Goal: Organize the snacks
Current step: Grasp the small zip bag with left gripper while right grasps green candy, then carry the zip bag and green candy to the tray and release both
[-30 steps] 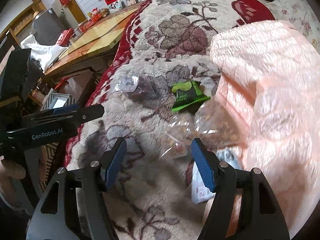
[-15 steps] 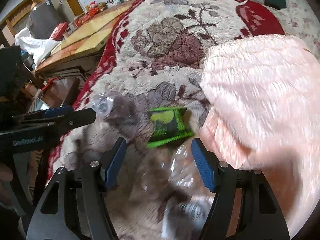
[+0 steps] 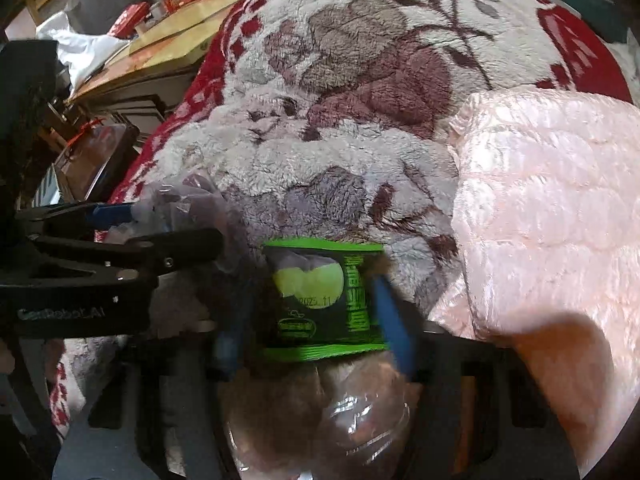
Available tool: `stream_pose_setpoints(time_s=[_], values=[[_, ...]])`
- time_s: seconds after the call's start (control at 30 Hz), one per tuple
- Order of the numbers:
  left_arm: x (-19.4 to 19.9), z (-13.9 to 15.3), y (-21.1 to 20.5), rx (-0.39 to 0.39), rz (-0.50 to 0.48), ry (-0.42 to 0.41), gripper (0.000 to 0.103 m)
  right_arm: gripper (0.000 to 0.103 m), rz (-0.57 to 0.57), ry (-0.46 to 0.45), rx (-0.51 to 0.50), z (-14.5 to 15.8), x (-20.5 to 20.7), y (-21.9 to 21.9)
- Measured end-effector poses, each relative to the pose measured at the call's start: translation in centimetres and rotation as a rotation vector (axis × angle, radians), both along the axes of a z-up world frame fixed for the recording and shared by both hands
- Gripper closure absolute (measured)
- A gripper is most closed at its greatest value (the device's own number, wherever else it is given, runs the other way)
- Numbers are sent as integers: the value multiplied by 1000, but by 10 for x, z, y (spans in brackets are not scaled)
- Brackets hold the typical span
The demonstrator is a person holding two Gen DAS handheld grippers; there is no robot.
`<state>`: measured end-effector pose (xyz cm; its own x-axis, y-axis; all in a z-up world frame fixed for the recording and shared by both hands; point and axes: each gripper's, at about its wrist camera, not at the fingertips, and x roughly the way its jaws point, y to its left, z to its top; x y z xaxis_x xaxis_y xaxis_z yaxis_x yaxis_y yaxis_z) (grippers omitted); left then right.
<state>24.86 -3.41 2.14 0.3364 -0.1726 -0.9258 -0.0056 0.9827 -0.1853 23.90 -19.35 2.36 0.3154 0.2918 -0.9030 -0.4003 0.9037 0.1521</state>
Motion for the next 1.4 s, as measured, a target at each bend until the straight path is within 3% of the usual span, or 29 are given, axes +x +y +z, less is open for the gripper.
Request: stream_pose_setpoints(time_s=[0.17, 0.27, 0.5, 0.7, 1.07, 1.4], values=[[-7, 3, -3, -10, -45, -34, 65, 66, 15, -23, -10, 0, -9, 3], [-18, 7, -1, -18, -52, -57, 71, 66, 11, -32, 14, 6, -18, 0], [-53, 20, 20, -49, -9, -94, 74, 66, 16, -84, 61, 29, -50, 1], [-97, 46, 39, -30, 22, -141, 74, 66, 31, -109, 109, 49, -88, 14], [-192, 81, 79, 86, 93, -210, 74, 66, 49, -140, 171, 74, -162, 49], [-243, 91, 127, 156, 188, -243, 74, 66, 142, -116, 190, 83, -200, 102]])
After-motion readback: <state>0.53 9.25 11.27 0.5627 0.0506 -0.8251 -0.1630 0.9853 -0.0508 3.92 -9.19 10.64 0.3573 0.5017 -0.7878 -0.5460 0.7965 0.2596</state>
